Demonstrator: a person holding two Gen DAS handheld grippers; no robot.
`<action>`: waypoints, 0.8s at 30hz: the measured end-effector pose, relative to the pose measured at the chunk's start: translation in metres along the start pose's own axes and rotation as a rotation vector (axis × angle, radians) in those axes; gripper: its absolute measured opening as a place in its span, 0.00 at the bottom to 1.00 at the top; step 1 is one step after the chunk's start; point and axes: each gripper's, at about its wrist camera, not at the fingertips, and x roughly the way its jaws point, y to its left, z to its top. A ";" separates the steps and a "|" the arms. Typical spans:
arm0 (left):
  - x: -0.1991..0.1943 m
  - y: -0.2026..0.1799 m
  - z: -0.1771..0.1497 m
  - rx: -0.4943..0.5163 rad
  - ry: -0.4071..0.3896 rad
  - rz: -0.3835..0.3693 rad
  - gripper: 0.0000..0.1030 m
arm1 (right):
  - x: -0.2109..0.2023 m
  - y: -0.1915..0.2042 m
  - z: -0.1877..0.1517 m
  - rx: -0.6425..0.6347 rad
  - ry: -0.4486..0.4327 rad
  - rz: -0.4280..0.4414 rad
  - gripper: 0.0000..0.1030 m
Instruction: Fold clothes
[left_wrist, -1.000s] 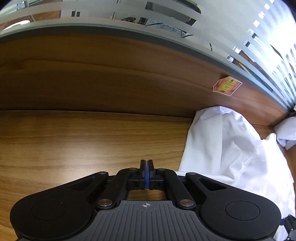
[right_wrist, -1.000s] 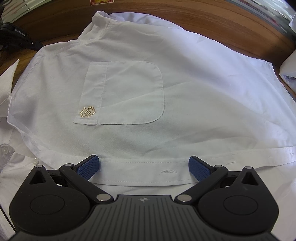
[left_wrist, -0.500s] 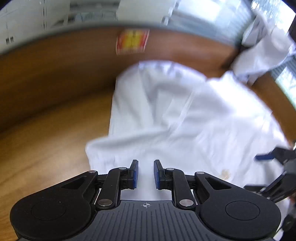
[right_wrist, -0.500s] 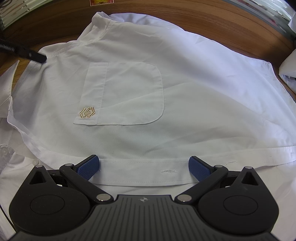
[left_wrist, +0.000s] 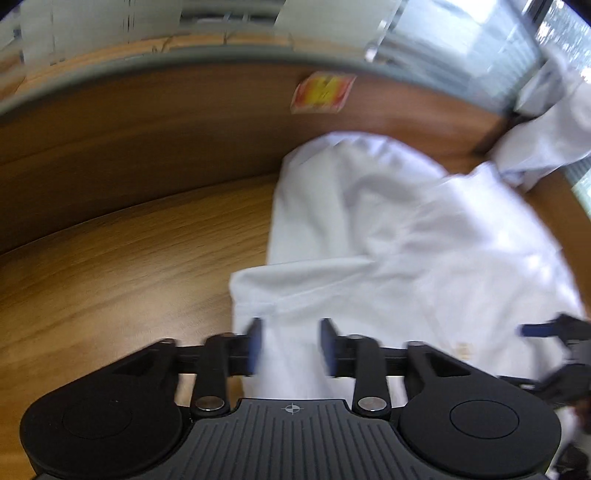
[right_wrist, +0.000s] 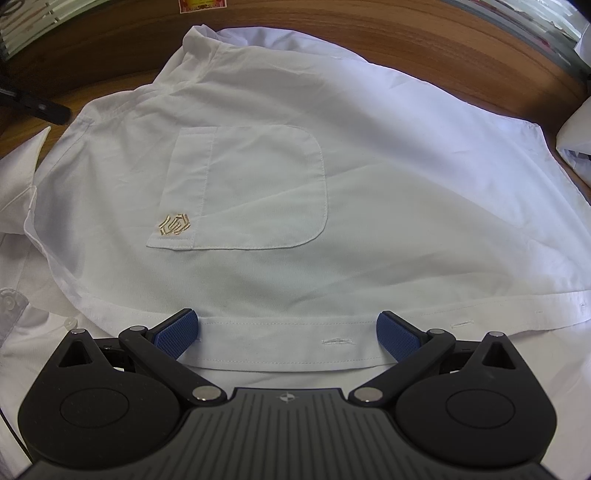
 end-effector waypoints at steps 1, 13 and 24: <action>-0.012 -0.002 -0.002 -0.008 -0.019 -0.016 0.47 | 0.000 0.000 0.000 0.003 0.002 -0.001 1.00; -0.113 -0.054 -0.113 -0.022 -0.104 -0.065 0.71 | -0.039 0.012 -0.021 0.005 -0.064 0.026 1.00; -0.100 -0.126 -0.184 0.128 -0.028 -0.130 0.70 | -0.053 0.026 -0.095 -0.075 0.022 0.067 1.00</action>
